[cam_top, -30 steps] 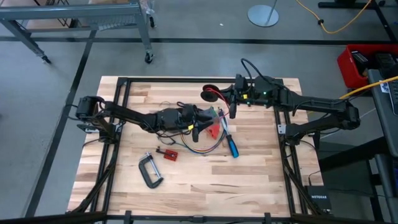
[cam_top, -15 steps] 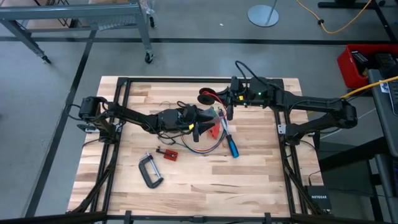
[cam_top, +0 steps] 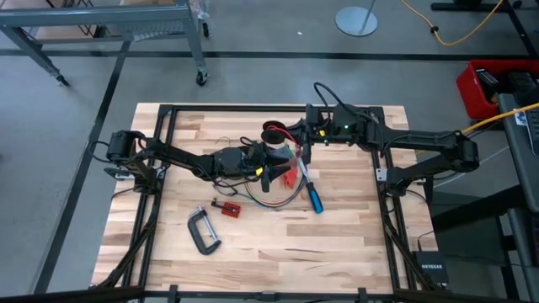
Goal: Coil cords
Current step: Coil the red wire cable onto the black spool
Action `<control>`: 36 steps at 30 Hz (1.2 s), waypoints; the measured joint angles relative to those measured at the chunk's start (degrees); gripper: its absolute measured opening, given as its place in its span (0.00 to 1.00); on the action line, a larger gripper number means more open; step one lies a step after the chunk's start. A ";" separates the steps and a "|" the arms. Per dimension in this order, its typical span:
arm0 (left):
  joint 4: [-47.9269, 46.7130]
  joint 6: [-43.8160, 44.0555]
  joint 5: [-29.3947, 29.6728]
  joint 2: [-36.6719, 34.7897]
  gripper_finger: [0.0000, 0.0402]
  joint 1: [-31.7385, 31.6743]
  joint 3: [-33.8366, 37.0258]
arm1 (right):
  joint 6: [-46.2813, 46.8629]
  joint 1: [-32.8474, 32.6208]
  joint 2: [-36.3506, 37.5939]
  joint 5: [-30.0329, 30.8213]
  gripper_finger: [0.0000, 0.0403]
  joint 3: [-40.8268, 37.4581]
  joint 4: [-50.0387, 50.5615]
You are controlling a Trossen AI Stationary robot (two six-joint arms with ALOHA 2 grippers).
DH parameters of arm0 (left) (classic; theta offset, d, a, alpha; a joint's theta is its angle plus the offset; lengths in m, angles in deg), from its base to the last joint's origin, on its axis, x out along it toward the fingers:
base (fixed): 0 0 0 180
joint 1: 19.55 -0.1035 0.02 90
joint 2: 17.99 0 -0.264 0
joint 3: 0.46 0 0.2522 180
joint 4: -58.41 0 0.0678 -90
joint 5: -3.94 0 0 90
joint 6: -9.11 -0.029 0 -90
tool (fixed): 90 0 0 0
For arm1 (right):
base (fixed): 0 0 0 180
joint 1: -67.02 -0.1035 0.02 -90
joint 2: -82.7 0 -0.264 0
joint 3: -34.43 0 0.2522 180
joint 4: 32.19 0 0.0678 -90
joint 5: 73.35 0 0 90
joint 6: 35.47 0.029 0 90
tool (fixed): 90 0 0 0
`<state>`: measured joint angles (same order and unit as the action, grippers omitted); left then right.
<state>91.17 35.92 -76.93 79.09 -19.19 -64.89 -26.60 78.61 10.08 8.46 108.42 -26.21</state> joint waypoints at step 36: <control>-18.76 8.85 -1.42 -0.11 0.00 -0.02 0.00 | -0.13 0.02 6.41 -3.48 0.01 0.02 32.11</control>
<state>72.41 44.78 -78.36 78.98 -19.21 -64.89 -26.73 78.64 16.48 4.99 108.44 5.91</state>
